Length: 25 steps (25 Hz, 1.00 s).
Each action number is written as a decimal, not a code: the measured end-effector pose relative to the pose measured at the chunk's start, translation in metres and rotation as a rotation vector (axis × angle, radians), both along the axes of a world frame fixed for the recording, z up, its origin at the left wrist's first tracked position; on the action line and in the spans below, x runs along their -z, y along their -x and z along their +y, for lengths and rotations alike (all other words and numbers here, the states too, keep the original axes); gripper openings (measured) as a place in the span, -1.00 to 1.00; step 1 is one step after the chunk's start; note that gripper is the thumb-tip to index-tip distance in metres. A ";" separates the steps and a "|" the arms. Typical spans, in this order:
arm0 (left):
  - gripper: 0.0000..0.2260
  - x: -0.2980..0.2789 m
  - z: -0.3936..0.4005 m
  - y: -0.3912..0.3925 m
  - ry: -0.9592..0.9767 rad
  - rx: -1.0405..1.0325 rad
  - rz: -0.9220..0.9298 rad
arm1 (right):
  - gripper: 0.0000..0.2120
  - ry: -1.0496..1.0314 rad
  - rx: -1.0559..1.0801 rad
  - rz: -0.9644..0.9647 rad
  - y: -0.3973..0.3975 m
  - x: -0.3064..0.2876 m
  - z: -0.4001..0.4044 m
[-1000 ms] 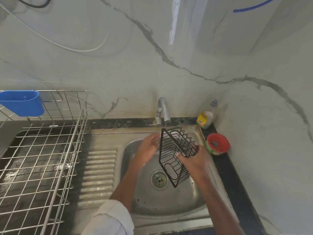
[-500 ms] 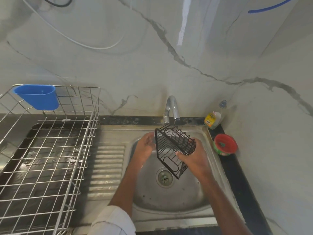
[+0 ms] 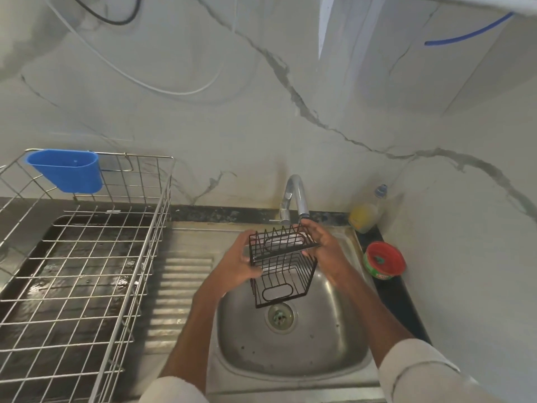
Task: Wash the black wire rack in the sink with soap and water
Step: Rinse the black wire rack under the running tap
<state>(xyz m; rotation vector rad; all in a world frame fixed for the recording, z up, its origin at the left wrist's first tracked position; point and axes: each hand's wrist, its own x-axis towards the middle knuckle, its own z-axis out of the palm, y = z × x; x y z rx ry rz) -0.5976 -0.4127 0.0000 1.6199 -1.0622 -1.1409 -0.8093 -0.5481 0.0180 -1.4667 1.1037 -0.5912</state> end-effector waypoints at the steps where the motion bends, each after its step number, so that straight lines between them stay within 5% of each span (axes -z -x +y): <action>1: -0.16 0.002 0.003 -0.002 -0.010 -0.004 -0.036 | -0.29 -0.005 -0.013 0.000 -0.007 -0.001 -0.003; 7: -0.22 0.005 0.018 -0.002 0.014 -0.113 -0.323 | -0.61 0.071 0.077 -0.019 -0.046 0.008 -0.022; 14: -0.23 -0.002 0.011 0.019 0.049 -0.269 -0.359 | -0.83 0.183 0.184 0.191 -0.059 0.011 -0.033; 25: -0.22 -0.016 -0.003 0.026 0.060 -0.153 -0.397 | -0.60 0.032 0.212 0.134 -0.015 -0.003 -0.028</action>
